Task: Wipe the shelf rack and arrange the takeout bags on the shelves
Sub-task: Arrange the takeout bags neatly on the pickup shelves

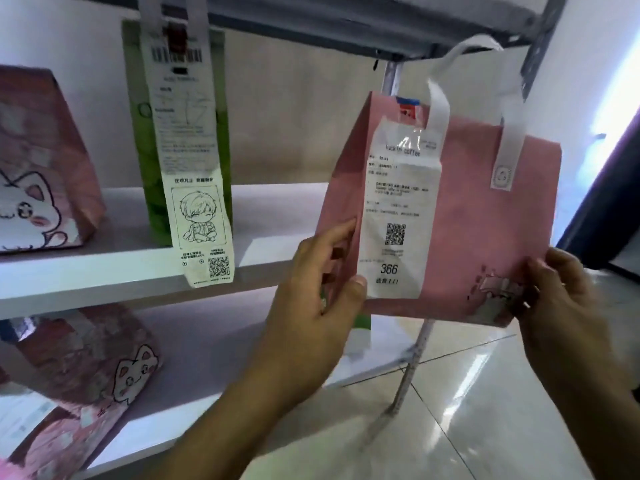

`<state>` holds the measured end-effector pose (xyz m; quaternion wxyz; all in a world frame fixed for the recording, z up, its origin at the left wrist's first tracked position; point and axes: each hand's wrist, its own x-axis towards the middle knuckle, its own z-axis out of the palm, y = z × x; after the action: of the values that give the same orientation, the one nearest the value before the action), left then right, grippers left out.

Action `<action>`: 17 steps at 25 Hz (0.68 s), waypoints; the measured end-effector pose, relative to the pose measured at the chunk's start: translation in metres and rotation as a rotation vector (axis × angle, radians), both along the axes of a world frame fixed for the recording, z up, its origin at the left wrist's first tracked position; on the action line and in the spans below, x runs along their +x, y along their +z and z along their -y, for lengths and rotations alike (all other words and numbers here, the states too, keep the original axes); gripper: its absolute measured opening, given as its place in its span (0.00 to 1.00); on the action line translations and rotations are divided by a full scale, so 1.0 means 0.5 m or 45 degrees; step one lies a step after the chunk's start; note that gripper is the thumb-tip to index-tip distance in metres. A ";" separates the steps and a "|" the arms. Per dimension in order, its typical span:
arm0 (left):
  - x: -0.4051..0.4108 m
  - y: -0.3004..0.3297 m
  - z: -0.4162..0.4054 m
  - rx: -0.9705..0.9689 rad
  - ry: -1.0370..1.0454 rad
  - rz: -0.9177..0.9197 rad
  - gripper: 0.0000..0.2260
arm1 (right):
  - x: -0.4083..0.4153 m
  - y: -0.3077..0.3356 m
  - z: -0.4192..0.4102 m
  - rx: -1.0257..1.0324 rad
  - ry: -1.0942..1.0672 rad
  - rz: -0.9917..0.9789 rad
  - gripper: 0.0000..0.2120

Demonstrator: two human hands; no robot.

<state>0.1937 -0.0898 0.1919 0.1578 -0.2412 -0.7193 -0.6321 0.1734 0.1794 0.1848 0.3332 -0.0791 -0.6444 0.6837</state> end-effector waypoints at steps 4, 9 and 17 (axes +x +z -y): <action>-0.120 0.058 0.013 -0.098 0.163 -0.048 0.21 | -0.134 0.059 0.033 0.034 -0.017 -0.082 0.08; -0.227 0.038 0.023 -0.087 0.314 0.157 0.22 | -0.277 0.047 0.072 0.068 -0.011 -0.029 0.10; -0.335 0.026 -0.009 -0.139 0.547 0.286 0.27 | -0.433 0.047 0.080 0.076 0.043 0.108 0.12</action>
<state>0.0263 -0.0855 0.2047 0.1945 -0.0190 -0.8001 -0.5671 -0.0432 0.1392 0.2082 0.2962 -0.0871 -0.6792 0.6659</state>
